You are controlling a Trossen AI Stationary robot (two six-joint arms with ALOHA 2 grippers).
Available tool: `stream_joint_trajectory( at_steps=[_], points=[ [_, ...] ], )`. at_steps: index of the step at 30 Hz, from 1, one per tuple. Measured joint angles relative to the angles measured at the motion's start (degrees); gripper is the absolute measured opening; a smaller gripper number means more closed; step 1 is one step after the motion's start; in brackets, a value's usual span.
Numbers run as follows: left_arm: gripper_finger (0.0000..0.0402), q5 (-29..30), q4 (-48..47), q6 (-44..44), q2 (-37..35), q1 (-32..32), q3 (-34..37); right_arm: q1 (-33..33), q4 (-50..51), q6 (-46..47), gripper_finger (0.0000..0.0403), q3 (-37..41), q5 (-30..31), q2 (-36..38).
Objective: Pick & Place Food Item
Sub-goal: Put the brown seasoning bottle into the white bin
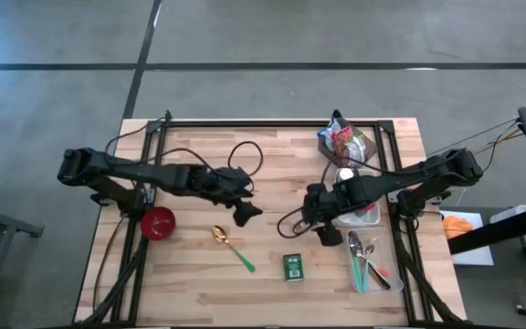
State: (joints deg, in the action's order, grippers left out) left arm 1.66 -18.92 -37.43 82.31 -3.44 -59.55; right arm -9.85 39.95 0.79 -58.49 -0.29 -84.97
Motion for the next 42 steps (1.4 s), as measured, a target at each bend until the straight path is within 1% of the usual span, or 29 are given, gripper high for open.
stream_joint_trajectory(
  at_steps=[2,4,9,11,13,16,19,22,25,30,36,39,42],
  points=[
    [0.0373,3.82,2.69,0.04,2.55,-1.09,0.00,0.45,-1.01,1.95,0.0276,0.90,-0.29,0.22],
    [0.0373,6.44,7.04,0.38,5.94,-2.08,-0.02,0.57,-1.01,3.57,0.0276,1.48,-0.28,0.60],
    [0.0373,7.81,20.87,4.65,16.02,-3.24,-0.11,0.48,-1.27,9.37,0.0276,2.57,-0.27,4.20],
    [0.0373,7.88,23.55,4.71,19.30,-3.24,-0.76,0.34,-1.27,12.54,0.0276,3.23,-0.22,6.78],
    [0.0373,8.90,23.89,5.63,21.83,-3.22,-1.66,-0.02,-1.31,15.76,0.0276,3.78,-0.01,10.02],
    [0.0373,10.86,24.00,10.14,24.88,-3.21,-3.00,-0.46,-2.69,19.70,0.0276,4.57,0.26,14.90],
    [0.0373,12.03,24.45,16.03,28.12,-3.24,-5.10,-0.71,-4.18,22.45,0.0276,5.05,1.07,18.44],
    [0.0373,12.14,24.44,17.97,30.83,-3.19,-7.45,-1.07,-4.95,24.24,0.0276,5.06,2.55,20.65],
    [0.0373,12.27,24.30,17.97,32.73,-2.82,-9.01,-1.29,-4.86,25.33,0.0276,4.93,3.30,21.28],
    [0.0373,12.28,24.61,17.96,34.73,-2.74,-9.66,-1.65,-5.03,25.62,0.0276,5.17,3.49,21.06],
    [0.0373,11.13,25.45,15.25,37.90,-2.84,-10.15,-1.64,-5.88,24.90,0.0276,5.28,4.38,19.58],
    [0.0373,11.35,25.73,14.91,38.33,-2.86,-10.72,-1.66,-5.96,24.40,0.0276,5.28,4.43,19.11],
    [0.0365,12.77,26.38,15.19,38.33,-2.89,-10.67,-1.65,-6.03,24.35,0.0276,5.28,4.69,18.87]
  ],
)
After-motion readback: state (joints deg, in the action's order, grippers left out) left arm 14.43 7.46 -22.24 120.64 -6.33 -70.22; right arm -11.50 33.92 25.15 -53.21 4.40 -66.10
